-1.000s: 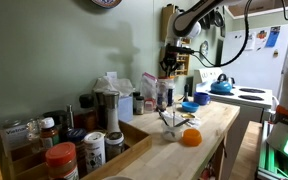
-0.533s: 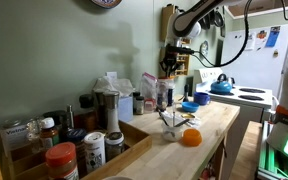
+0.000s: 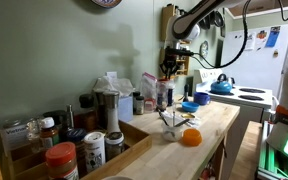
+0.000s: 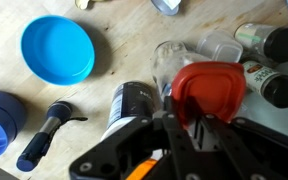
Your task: Pick up the red lid and put it on the upside down clear container
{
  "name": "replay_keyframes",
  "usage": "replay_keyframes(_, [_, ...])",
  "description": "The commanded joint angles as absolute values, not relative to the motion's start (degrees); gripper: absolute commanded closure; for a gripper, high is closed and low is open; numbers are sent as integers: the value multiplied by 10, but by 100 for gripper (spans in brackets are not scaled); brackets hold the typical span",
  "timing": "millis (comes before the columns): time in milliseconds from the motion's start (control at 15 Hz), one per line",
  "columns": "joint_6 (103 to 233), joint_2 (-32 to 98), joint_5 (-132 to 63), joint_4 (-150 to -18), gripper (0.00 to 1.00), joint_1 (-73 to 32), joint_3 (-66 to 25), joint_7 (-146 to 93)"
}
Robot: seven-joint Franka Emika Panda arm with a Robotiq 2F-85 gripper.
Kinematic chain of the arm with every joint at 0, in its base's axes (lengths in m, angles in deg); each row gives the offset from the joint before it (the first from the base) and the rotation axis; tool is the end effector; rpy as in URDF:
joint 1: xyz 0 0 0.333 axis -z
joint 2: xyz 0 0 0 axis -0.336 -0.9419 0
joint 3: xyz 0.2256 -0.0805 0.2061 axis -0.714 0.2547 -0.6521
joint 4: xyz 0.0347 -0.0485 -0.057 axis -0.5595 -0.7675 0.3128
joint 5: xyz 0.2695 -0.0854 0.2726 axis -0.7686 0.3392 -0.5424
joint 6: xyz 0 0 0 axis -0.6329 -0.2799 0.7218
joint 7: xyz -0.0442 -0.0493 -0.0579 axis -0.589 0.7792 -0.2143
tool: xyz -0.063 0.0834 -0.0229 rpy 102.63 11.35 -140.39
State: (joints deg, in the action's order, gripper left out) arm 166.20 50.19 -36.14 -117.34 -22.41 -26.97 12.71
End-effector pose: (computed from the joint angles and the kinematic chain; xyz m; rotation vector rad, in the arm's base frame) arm 0.5384 0.0503 0.4033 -2.9333 0.9897 -0.1996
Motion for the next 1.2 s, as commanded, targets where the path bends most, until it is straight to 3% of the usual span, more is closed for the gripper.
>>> replay_keyframes(0, [1663,489,-355,-1165,96,-221,-269,144])
replay_keyframes(800, [1662,476,-333,-1150,96,-223,-265,176])
replay_keyframes(867, [1663,474,-325,-1150,59,-223,-265,183])
replay_keyframes(933, [1662,472,-322,-1149,59,-224,-265,186])
replay_keyframes(1133, [1661,477,-332,-1148,38,-225,-266,177])
